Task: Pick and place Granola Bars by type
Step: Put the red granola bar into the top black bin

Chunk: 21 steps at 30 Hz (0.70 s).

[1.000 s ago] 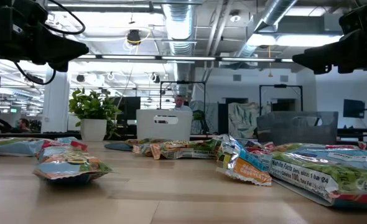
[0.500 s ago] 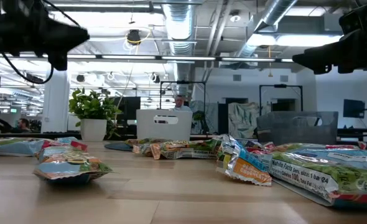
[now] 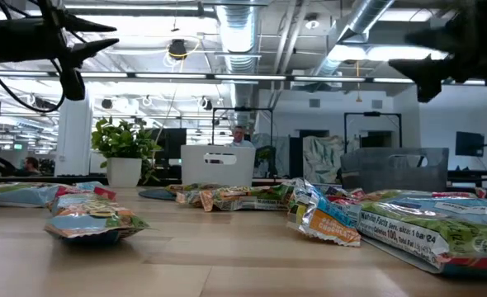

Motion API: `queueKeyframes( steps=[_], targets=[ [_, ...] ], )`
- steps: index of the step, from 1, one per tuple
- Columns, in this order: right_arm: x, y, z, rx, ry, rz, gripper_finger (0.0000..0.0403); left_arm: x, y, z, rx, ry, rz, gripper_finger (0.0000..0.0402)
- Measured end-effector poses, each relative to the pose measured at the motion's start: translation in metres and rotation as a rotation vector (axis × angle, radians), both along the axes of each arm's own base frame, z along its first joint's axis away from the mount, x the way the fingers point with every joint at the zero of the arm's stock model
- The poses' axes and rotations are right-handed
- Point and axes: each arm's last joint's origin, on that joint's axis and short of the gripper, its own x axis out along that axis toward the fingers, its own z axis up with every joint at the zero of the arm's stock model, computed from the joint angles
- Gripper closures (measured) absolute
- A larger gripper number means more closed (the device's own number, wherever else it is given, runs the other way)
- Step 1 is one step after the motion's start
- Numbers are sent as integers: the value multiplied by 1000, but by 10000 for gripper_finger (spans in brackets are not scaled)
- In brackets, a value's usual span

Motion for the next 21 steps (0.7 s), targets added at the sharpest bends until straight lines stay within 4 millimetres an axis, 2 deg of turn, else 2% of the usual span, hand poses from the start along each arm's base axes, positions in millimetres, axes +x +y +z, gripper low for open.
queueKeyframes(
  steps=[2, 6, 14, 21],
  targets=[
    [-2, -1, 7, 149, -85, 20, 173, 0, 0, 0, -34, -10, -10, 338],
    [-6, -1, 19, 340, -224, 73, 173, 0, 0, 0, -75, -26, -34, 338],
    [-10, -2, 29, 467, -340, 118, 173, 2, 0, -6, -110, 28, -48, 338],
    [-10, -5, 28, 539, -358, 25, 173, 3, -2, -8, -47, 60, -93, 338]
  ],
)
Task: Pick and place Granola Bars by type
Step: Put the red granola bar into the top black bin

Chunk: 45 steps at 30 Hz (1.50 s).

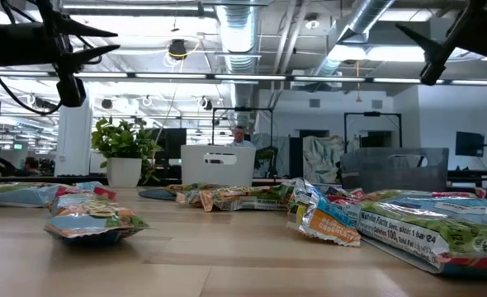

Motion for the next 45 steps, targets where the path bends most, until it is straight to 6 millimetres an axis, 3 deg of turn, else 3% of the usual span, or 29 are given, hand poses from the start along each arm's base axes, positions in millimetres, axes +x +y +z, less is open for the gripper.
queueKeyframes(
  steps=[7, 13, 16, 20, 25, 31, 38, 45],
  targets=[
    [0, -4, -1, 61, 14, -130, 173, 1, 0, -4, 69, 59, 24, 338],
    [-1, -6, -3, 163, 2, -157, 173, 0, -1, 1, 46, -3, -16, 338],
    [-4, -4, 9, 104, -34, -114, 173, -3, -2, 10, 98, -85, -38, 338],
    [-4, -1, 42, -9, -41, -105, 173, -8, -1, 22, 181, -182, 13, 338],
    [23, 9, 85, -203, 76, -69, 173, -17, 0, 46, 291, -257, 92, 338],
    [70, 24, 107, -400, 337, -4, 173, -19, -2, 64, 388, -311, 79, 338],
    [113, 39, 109, -441, 661, 93, 173, -8, -7, 67, 365, -317, -121, 338],
    [135, 56, 109, -429, 925, 179, 173, 12, -10, 71, 345, -218, -197, 338]
  ],
)
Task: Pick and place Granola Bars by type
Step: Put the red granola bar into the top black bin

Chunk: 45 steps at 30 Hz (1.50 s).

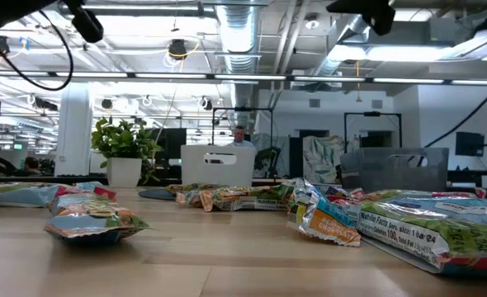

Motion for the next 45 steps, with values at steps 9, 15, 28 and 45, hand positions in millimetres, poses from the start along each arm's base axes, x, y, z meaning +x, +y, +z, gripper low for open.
queueKeyframes(
  steps=[9, 15, 28, 45],
  targets=[
    [20, 15, -16, 53, 151, -44, 173, 38, -8, 29, 104, 128, -152, 338],
    [32, 25, -39, 167, 258, -128, 173, 62, -15, 33, 201, 320, -335, 338],
    [33, 22, -85, 253, 560, -415, 173, 75, -27, 19, 42, 552, -236, 338],
    [16, 38, -111, -180, 876, -111, 173, 72, -39, 19, 13, 551, -75, 338]
  ],
)
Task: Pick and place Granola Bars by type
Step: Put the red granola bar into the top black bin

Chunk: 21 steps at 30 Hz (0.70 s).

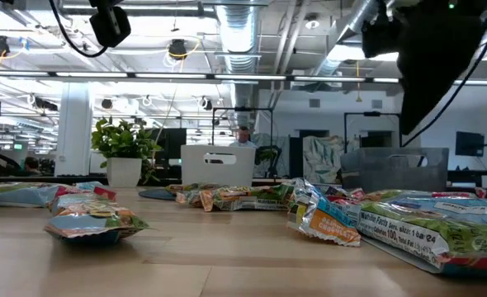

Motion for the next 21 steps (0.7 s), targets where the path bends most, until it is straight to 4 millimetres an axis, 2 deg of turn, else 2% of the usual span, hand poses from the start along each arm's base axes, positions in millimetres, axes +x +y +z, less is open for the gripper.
queueKeyframes(
  steps=[5, 10, 16, 21],
  targets=[
    [8, 8, -22, -45, 84, 90, 173, -1, -4, -1, 5, 9, 5, 338],
    [17, 11, -38, 8, 117, 65, 173, -2, -7, -2, 11, 22, 10, 338],
    [25, -5, -40, 204, 127, -211, 173, -3, -7, -6, 25, 63, 5, 338],
    [24, -14, -33, 206, 119, -266, 173, -3, -7, -9, 41, 83, 4, 338]
  ],
)
